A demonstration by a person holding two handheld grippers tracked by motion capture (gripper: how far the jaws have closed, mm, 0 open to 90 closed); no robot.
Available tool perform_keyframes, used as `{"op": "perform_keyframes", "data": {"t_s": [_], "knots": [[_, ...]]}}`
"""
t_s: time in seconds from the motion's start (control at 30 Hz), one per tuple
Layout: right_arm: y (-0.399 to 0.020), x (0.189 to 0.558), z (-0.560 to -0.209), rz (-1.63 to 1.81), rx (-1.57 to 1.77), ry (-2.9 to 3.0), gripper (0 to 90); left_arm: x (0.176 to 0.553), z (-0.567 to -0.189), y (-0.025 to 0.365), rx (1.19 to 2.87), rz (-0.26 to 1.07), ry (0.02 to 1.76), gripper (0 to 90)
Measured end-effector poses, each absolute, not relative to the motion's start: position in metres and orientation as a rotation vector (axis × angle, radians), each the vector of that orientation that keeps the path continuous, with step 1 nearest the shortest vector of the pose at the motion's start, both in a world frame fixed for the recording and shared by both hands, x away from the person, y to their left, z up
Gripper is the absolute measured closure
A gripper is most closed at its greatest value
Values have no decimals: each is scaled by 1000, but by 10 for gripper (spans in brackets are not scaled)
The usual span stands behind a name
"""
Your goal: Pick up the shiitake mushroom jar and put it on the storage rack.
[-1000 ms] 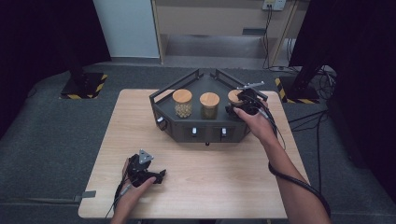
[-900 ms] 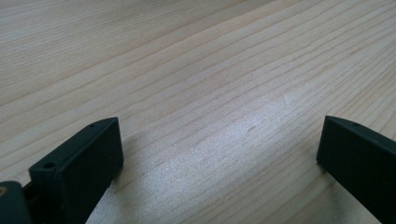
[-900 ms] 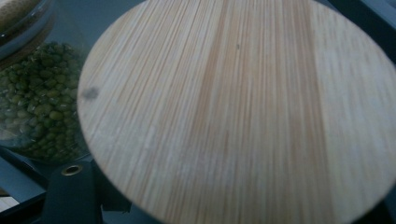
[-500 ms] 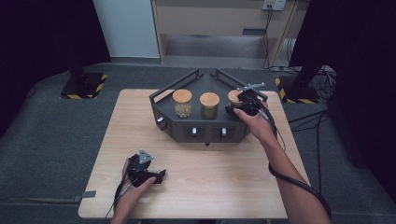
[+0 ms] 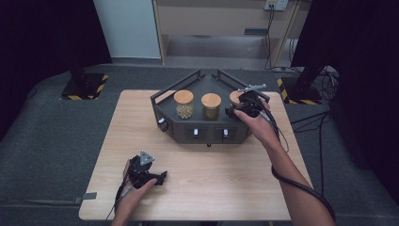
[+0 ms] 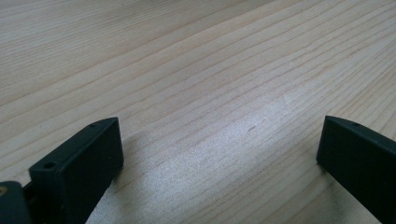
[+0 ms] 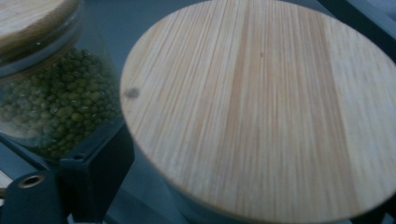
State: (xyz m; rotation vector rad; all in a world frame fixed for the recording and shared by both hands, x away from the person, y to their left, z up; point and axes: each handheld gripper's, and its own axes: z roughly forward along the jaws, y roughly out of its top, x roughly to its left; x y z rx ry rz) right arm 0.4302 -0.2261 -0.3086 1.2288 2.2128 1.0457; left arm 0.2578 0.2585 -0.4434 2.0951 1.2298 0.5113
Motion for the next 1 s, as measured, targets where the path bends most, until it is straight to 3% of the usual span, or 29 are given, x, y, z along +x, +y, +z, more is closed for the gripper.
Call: {"op": "perform_keyframes", "data": {"t_s": [0.47, 1.0], "knots": [[-234, 412, -301, 1069, 1245, 2157, 38, 258, -443, 259, 2095, 511, 1230, 0], [-258, 383, -301, 1117, 1242, 2130, 30, 258, -444, 258, 2094, 512, 1231, 0]]}}
